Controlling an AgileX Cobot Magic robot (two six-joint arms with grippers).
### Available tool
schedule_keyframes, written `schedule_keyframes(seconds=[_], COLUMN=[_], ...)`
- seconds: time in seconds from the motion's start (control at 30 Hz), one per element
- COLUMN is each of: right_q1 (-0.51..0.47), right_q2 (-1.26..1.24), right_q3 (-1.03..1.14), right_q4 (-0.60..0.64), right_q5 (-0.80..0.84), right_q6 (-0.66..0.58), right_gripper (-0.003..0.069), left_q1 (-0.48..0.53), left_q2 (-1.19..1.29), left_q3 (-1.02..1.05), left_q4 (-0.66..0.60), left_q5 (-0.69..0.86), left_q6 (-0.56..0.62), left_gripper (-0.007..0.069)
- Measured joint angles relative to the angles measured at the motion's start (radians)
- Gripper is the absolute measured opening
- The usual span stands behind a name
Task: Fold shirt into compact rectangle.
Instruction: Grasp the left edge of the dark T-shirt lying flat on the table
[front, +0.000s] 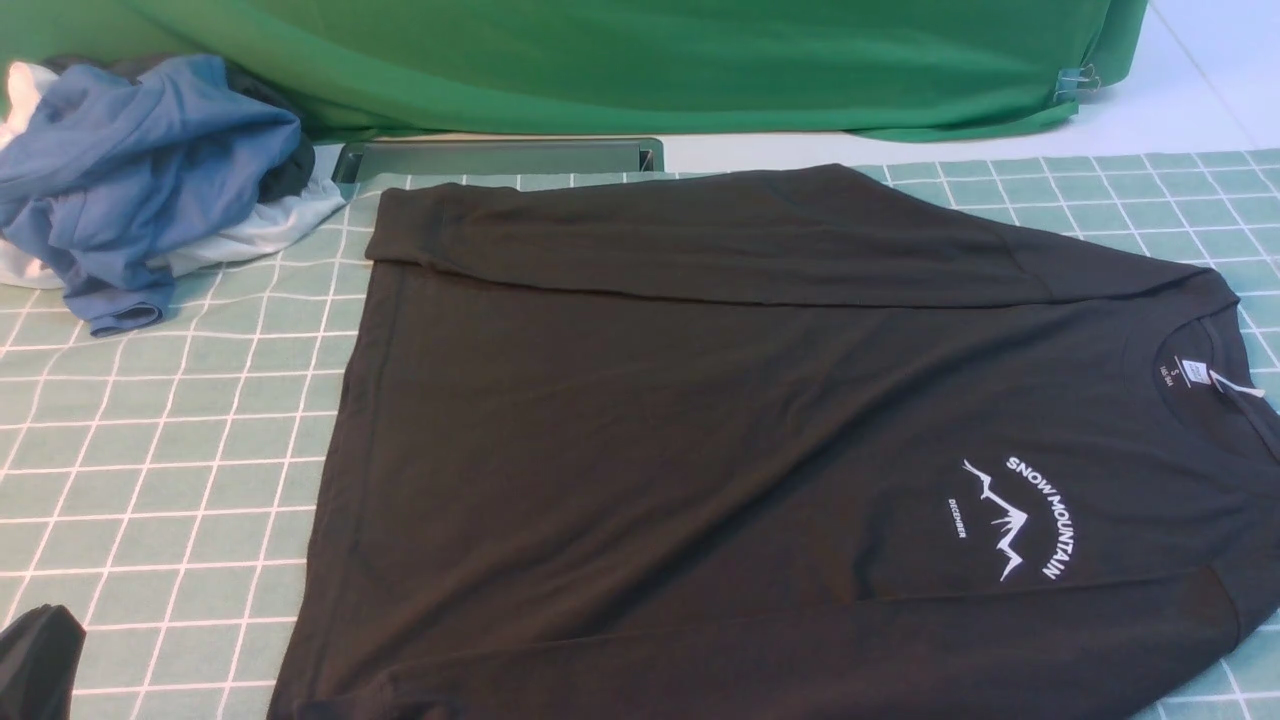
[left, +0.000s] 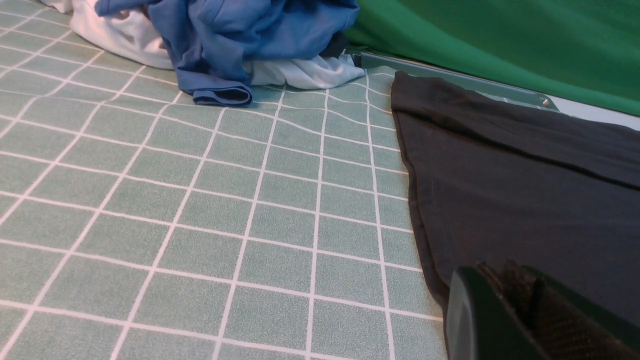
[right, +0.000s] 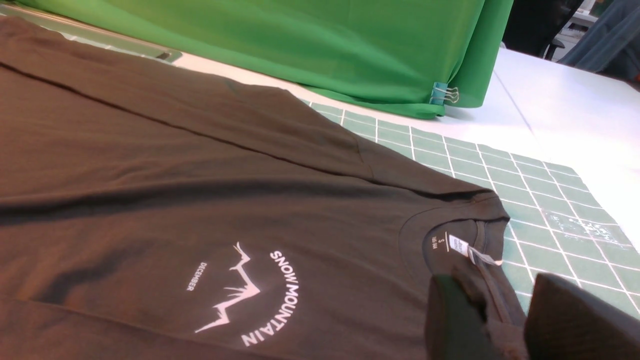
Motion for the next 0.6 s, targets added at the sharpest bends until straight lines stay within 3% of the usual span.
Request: schedule_keyframes(seconds=[0.6], right_q1=[0.0], right_q2=[0.0], right_q3=[0.0], right_q4=[0.003], right_q5=[-0.018], right_q6=[-0.004], right_gripper=[0.024], left_q1=[0.0], left_q2=[0.0], left_q3=[0.0], left_q4=[-0.005], left_q5=[-0.002], left_q6=[0.0], left_gripper=[0.0034])
